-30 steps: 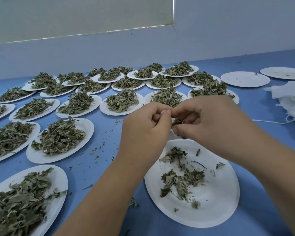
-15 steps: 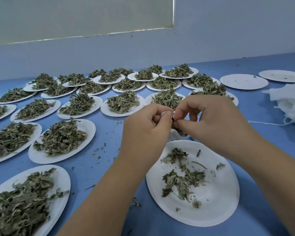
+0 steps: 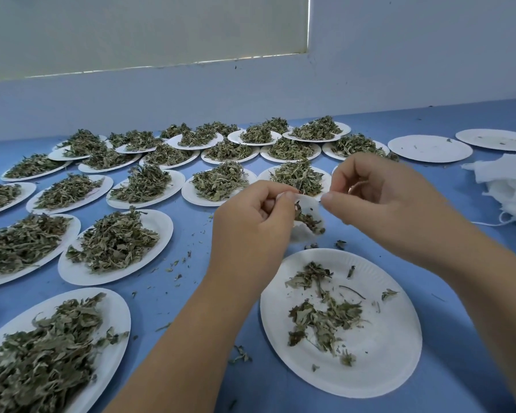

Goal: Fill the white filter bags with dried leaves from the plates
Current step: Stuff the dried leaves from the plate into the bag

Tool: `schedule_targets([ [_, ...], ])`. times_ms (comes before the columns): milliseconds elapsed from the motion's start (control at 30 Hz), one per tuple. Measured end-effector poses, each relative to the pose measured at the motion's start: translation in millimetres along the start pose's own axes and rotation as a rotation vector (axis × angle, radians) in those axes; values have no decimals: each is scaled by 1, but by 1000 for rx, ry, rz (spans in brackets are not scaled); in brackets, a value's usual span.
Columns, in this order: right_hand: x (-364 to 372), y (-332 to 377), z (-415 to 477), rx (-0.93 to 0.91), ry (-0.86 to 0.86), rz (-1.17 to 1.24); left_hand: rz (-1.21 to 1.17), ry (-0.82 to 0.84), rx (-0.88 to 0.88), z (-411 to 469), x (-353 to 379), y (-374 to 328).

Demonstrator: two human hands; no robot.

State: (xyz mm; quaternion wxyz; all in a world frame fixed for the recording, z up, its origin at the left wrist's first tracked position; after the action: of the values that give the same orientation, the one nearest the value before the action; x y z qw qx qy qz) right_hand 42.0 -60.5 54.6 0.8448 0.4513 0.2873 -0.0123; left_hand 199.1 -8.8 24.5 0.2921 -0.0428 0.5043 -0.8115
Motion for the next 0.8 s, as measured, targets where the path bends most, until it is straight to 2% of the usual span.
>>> schedule_targets([
  [133, 2, 1, -4, -34, 175, -105, -35, -48, -19, 1, -2, -1],
  [200, 3, 2, -4, -62, 195, -143, -48, -55, -23, 2, -3, -1],
  [433, 5, 1, -1, -146, 78, -181, -88, -24, -42, 1, -3, -2],
  [700, 12, -10, 4, -75, 34, -100, -38, 19, -5, -1, 1, -4],
  [800, 19, -18, 6, 39, -18, -2, -51, 63, -2, -3, 3, -5],
])
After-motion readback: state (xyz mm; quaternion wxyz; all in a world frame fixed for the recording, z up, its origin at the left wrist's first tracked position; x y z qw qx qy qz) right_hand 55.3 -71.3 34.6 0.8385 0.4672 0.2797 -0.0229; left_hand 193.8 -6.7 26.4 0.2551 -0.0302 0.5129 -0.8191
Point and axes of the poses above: each hand's wrist, its own z-axis towards the middle knuckle, its own x-axis out of the palm, y = z × x, the point moved 2 cm from there along z, towards the middle knuckle, and after that the axes turned 2 degrees about z, right-handed, at the moved point
